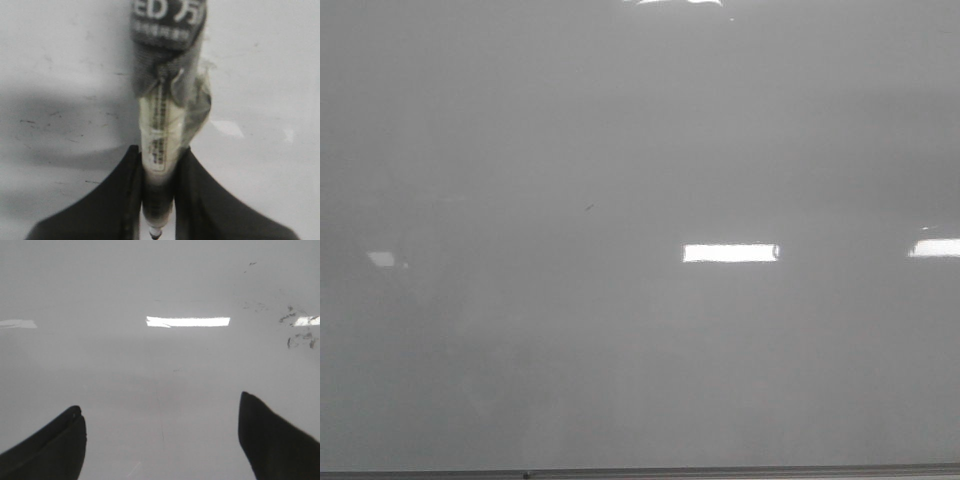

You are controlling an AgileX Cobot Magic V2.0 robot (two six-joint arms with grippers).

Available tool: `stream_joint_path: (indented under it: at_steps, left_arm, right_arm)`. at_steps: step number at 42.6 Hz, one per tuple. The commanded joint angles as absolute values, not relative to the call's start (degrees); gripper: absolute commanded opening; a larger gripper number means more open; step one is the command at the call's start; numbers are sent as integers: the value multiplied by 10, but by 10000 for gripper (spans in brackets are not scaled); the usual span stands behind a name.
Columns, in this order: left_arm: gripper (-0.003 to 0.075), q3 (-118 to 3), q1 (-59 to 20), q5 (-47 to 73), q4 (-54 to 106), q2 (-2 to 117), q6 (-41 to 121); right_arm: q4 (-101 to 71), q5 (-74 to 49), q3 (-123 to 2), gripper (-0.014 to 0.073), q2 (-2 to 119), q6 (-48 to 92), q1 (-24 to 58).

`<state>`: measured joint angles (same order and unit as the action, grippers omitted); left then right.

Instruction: Write number 6 on whiteboard

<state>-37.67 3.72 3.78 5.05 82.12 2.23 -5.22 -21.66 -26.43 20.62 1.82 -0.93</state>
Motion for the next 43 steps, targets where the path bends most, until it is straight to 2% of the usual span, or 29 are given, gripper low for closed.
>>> stream_joint_path:
  at_steps: [1,6,9,13,17,25,32,38,43]
  left_arm:
    - [-20,-412,37,49,55,760,20]
    - [-20,-457,14,153,48,713,29]
    - [-20,-497,-18,256,45,698,76]
    - [-20,-549,-72,385,45,698,136]
    - [-20,-581,-135,455,45,699,198]
    - [-20,-603,-291,500,36,699,344]
    - [-20,-603,-423,537,-15,699,355]
    - [-20,-603,-501,539,-44,699,355]
    - [-20,-603,-535,526,-48,699,354]
  right_arm:
    - [-51,-171,-283,633,215,18,-7]
    - [-51,-174,-284,633,215,18,-7]
    - [-51,-181,-288,633,218,18,-7]
    - [-51,-205,-303,633,235,27,-6]
    - [-51,-238,-328,633,270,51,8]
    - [-76,-314,-386,633,361,138,89]
    - [-118,-385,-441,633,438,260,201]
    - [-157,-460,-502,633,518,308,312]
    - [-160,-467,-545,633,577,308,391]
